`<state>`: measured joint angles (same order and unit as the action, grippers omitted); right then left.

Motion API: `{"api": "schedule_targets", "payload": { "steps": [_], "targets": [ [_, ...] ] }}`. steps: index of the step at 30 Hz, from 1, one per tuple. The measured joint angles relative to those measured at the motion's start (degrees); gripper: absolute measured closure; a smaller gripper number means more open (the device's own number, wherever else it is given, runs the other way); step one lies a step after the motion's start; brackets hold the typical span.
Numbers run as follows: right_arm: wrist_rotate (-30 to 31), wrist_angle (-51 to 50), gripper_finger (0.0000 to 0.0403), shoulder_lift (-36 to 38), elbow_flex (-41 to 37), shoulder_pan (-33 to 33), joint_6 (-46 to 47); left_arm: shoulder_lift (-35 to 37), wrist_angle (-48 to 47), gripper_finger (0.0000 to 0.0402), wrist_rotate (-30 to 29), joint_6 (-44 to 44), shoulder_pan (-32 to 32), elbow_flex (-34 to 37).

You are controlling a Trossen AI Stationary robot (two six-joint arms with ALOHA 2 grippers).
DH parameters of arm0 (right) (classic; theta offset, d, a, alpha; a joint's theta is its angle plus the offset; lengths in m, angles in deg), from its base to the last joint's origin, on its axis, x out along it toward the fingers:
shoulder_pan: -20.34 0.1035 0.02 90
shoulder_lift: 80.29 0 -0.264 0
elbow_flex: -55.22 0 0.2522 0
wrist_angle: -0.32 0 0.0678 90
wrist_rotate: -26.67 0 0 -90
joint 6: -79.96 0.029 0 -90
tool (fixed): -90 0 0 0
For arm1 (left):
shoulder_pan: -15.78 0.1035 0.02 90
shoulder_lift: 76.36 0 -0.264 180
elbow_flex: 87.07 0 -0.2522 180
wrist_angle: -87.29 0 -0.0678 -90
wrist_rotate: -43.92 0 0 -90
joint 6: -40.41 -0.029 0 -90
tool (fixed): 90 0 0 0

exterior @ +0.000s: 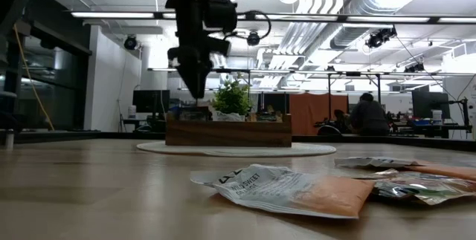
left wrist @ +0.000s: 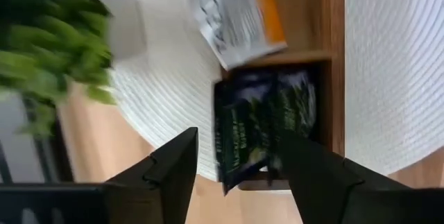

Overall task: Pick & Place Tea
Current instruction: Put the white orange tea bag into the middle section of the wooden organizer

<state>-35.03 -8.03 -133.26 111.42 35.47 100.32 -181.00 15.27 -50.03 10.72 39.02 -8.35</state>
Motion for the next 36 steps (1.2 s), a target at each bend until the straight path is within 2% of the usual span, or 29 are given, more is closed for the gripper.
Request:
{"api": "schedule_targets", "payload": {
  "steps": [9, 15, 19, 23, 30, 33, 36],
  "targets": [
    [0.00, 0.00, 0.0150, 0.00, 0.00, 0.00, -0.02, 0.00, -6.80, 0.0198, -1.30, 4.11, 0.00, -13.73],
    [-0.01, 0.00, 0.0150, 0.00, 0.00, 0.01, -0.02, 0.08, -15.75, 0.0198, 3.90, 10.11, 0.00, -23.54],
    [-0.06, 0.00, 0.0150, 0.00, 0.00, 0.02, -0.61, 1.87, -21.82, 0.0198, 5.05, 12.71, -0.34, -28.41],
    [-0.58, -0.01, 0.0150, 0.00, 0.00, 0.02, -0.92, 5.21, -24.43, 0.0198, 4.97, 14.27, -1.12, -29.54],
    [-2.22, -0.04, 0.0150, 0.00, 0.00, 0.02, -1.30, 12.79, -25.44, 0.0198, 5.02, 22.90, -5.30, -29.75],
    [-2.69, -0.09, 0.0150, 0.00, 0.00, 0.02, -1.38, 15.44, -25.41, 0.0198, 2.93, 25.80, -8.73, -29.71],
    [-3.63, -0.21, 0.0150, 0.00, 0.01, 0.01, -2.02, 17.05, -25.53, 0.0198, -1.70, 29.24, -12.66, -29.66]
  ]
}}
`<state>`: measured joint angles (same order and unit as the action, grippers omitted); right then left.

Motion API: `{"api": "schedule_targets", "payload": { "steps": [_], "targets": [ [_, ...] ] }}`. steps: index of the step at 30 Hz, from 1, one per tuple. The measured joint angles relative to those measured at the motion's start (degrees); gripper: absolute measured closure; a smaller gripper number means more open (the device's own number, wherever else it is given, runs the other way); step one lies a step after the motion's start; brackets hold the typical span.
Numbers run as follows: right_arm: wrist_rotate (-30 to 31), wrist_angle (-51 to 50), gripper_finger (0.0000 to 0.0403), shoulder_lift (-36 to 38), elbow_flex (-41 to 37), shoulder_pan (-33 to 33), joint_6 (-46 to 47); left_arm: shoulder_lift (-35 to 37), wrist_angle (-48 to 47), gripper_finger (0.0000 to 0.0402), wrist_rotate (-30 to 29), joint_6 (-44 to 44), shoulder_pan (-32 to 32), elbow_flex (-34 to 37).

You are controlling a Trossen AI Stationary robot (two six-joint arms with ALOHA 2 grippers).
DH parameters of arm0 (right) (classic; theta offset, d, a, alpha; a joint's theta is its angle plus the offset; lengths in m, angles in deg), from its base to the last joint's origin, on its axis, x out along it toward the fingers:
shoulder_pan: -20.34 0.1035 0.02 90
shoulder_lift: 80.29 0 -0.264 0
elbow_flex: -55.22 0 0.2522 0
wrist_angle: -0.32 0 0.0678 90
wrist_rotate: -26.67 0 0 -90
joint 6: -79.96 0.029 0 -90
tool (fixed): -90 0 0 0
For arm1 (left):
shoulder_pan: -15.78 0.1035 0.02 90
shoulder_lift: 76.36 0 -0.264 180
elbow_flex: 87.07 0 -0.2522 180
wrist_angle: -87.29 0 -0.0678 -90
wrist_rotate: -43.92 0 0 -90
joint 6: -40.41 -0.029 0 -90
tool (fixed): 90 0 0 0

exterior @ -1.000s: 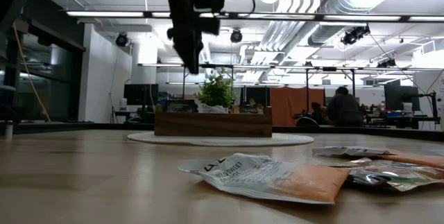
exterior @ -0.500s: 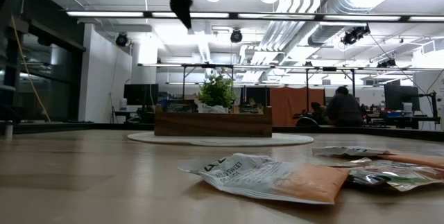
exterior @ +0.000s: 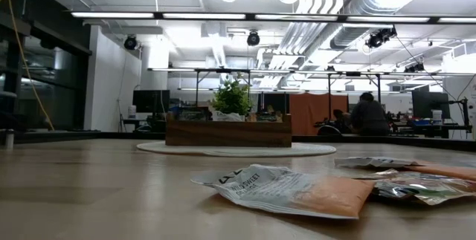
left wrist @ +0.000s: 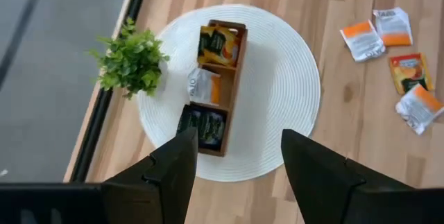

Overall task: Pick & Place Tea
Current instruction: Put the white orange tea bag into the middle section of the wooden organizer

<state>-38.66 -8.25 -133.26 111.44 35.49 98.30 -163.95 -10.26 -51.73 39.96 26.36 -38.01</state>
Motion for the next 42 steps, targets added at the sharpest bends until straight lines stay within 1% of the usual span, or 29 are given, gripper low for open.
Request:
{"api": "schedule_targets", "payload": {
  "steps": [8, 11, 14, 16, 19, 22, 26, 30, 33, 36, 39, 42],
  "targets": [
    [-2.61, -0.03, 0.0150, 0.00, 0.01, 0.01, -0.39, 3.14, -1.76, 0.0198, -9.47, 11.34, -11.69, 0.19],
    [-3.63, -0.29, 0.0150, 0.00, 0.01, -0.01, 0.13, 4.74, -1.85, 0.0198, -14.32, 16.14, -16.59, 2.78],
    [-4.51, -0.92, 0.0150, 0.00, 0.01, -0.01, 1.03, 7.02, -1.70, 0.0198, -19.85, 21.99, -21.74, 7.37],
    [-5.30, -1.90, 0.0150, 0.00, 0.01, 0.00, 1.44, 9.18, -0.88, 0.0198, -23.05, 26.62, -25.47, 11.48],
    [-6.78, -4.62, 0.0150, 0.00, 0.01, 0.00, 3.98, 13.06, 3.16, 0.0198, -26.64, 33.61, -30.43, 19.84],
    [-8.79, -8.20, 0.0150, 0.00, 0.01, -0.01, 6.42, 16.80, 9.49, 0.0198, -28.33, 40.52, -35.35, 29.15],
    [-11.75, -11.22, 0.0150, 0.00, 0.01, 0.00, 9.56, 20.11, 20.74, 0.0198, -28.43, 46.10, -40.79, 40.73],
    [-14.98, -11.72, 0.0150, 0.00, 0.01, 0.01, 10.80, 21.81, 31.93, 0.0198, -30.43, 47.45, -45.29, 50.54],
    [-15.44, -11.72, 0.0150, 0.00, 0.01, 0.01, 11.39, 22.98, 37.65, 0.0198, -34.07, 47.62, -48.13, 57.54],
    [-15.41, -11.82, 0.0150, -0.01, 0.01, 0.01, 12.88, 25.84, 42.67, 0.0198, -37.35, 49.59, -49.54, 64.06],
    [-15.68, -11.77, 0.0150, -1.22, 0.03, 0.11, 15.44, 29.74, 50.06, 0.0198, -36.08, 50.26, -49.61, 71.65],
    [-16.59, -11.27, 0.0150, -4.38, 0.03, 0.90, 17.75, 34.03, 63.19, 0.0198, -32.54, 48.60, -49.63, 79.96]
  ]
}}
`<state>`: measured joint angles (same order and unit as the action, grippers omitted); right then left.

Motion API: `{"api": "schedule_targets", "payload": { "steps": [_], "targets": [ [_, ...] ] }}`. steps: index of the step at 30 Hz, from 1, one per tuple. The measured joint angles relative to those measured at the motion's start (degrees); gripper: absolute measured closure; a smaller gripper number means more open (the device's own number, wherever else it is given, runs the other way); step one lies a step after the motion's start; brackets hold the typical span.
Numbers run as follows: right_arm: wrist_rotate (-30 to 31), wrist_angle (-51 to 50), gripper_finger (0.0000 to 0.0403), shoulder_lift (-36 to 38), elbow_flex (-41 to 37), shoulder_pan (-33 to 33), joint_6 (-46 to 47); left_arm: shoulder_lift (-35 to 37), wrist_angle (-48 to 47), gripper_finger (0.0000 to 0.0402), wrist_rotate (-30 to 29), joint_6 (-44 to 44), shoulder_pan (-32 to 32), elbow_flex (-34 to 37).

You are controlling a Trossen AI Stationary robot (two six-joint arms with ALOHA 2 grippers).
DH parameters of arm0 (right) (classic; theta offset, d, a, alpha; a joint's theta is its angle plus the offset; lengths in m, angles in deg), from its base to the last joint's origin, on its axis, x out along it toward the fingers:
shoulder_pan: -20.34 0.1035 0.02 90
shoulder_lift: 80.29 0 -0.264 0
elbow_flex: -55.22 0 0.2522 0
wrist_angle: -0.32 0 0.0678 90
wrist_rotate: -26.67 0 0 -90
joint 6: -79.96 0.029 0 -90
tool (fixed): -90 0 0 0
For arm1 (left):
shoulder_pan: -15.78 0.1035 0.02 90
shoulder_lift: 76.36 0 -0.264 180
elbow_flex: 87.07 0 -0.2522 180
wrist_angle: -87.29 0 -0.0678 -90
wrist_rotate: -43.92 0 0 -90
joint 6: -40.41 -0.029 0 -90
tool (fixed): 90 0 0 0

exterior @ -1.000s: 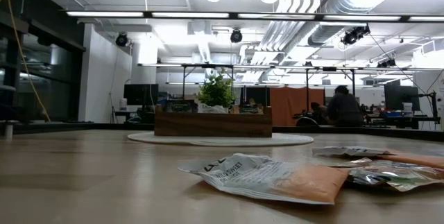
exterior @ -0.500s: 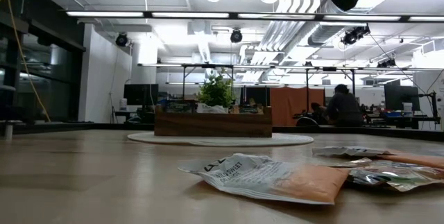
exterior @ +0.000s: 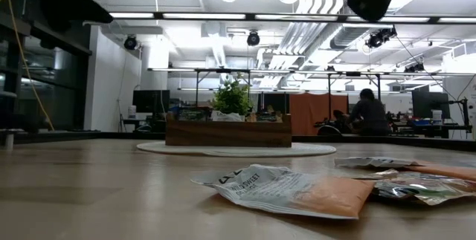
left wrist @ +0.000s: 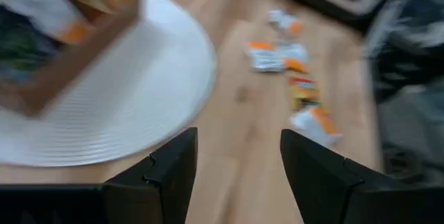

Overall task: Pick & Place Tea
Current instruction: Put the white orange tea bag into the middle section of the wooden organizer

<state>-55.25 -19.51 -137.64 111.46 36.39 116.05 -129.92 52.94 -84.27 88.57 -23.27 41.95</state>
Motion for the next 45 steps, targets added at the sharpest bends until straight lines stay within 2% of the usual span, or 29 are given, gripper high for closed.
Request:
{"api": "schedule_targets", "payload": {
  "steps": [3, 5, 11, 18, 22, 30, 34, 39, 45],
  "targets": [
    [-1.03, 0.63, 0.0150, -4.31, 0.00, 1.07, 1.95, 2.93, 12.50, 0.0200, 4.45, -2.50, 0.00, 7.39],
    [-2.05, 0.90, 0.0150, -7.12, 0.00, 1.64, 3.41, 4.21, 17.59, 0.0207, 6.12, -3.45, 0.00, 11.13],
    [-4.50, 2.41, 0.0150, -14.00, 0.00, 3.43, 7.80, 8.48, 22.85, 0.0246, 5.87, -4.39, 0.04, 18.80],
    [-9.33, 5.60, 0.0150, -23.56, 3.10, 5.55, 8.90, 13.72, 22.07, 0.0281, 5.60, -3.78, 0.06, 22.32],
    [-12.62, 5.07, 0.0150, -30.41, 6.54, 6.45, 7.60, 15.53, 20.42, 0.0284, 3.37, -3.76, 0.06, 22.93],
    [-14.30, 1.85, 0.0150, -41.42, 13.93, 7.91, 3.37, 15.59, 18.21, 0.0285, 1.74, -2.86, 0.06, 22.93],
    [-14.27, -2.40, 0.0150, -45.57, 19.86, 8.47, -2.69, 15.59, 17.24, 0.0285, 1.60, -2.85, 0.06, 22.93],
    [-11.01, -12.05, 0.0150, -50.91, 26.78, 8.25, -10.41, 15.59, 17.20, 0.0285, 1.63, -2.86, 0.06, 22.93],
    [-9.83, -14.80, 0.0150, -55.39, 32.53, 7.01, -16.59, 15.59, 17.07, 0.0285, 1.81, -2.84, 0.04, 22.93]
  ]
}}
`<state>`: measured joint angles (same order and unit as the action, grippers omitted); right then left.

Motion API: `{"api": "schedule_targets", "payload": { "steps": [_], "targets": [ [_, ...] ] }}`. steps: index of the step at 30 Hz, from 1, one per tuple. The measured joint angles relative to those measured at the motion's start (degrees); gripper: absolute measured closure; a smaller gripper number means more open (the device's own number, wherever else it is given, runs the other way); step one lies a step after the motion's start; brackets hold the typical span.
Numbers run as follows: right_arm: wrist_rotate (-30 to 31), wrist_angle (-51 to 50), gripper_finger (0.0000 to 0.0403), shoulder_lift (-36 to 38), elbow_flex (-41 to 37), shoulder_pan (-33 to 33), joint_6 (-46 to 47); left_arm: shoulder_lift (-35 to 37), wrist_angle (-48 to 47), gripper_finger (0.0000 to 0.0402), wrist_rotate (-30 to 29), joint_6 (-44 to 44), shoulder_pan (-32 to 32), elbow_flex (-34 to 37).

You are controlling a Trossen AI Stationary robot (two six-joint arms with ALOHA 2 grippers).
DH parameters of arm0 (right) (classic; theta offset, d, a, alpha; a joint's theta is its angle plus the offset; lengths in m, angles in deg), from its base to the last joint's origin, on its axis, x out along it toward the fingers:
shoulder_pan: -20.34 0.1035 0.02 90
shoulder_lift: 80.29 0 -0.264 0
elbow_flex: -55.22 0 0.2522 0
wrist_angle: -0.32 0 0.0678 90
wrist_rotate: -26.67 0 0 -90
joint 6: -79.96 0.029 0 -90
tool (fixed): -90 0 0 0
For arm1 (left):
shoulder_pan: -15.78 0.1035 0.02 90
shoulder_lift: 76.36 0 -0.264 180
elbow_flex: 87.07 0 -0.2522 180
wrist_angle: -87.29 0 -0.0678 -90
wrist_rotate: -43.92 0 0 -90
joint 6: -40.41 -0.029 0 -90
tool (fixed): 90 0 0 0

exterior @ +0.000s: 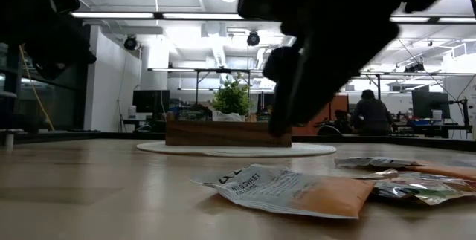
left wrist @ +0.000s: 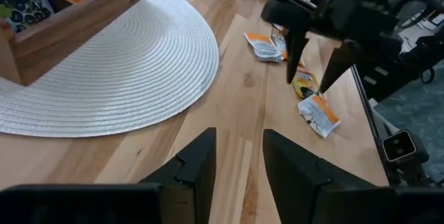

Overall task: Pick & Place Tea
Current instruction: Put the white orange tea bag into the middle section of the wooden organizer

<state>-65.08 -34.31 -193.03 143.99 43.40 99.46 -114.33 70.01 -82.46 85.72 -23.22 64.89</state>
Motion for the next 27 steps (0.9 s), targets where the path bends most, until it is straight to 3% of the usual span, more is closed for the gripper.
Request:
{"api": "schedule_targets", "payload": {
  "steps": [16, 27],
  "targets": [
    [2.23, -2.62, 0.0150, -0.70, 3.60, -0.99, -16.85, 0.00, -0.02, 0.0285, 9.00, 0.00, 0.00, -0.02],
    [-3.61, -3.53, 0.0150, -0.97, 3.58, -2.04, -25.12, 0.00, -0.01, 0.0285, 10.33, 0.00, 0.00, -0.04]
  ]
}}
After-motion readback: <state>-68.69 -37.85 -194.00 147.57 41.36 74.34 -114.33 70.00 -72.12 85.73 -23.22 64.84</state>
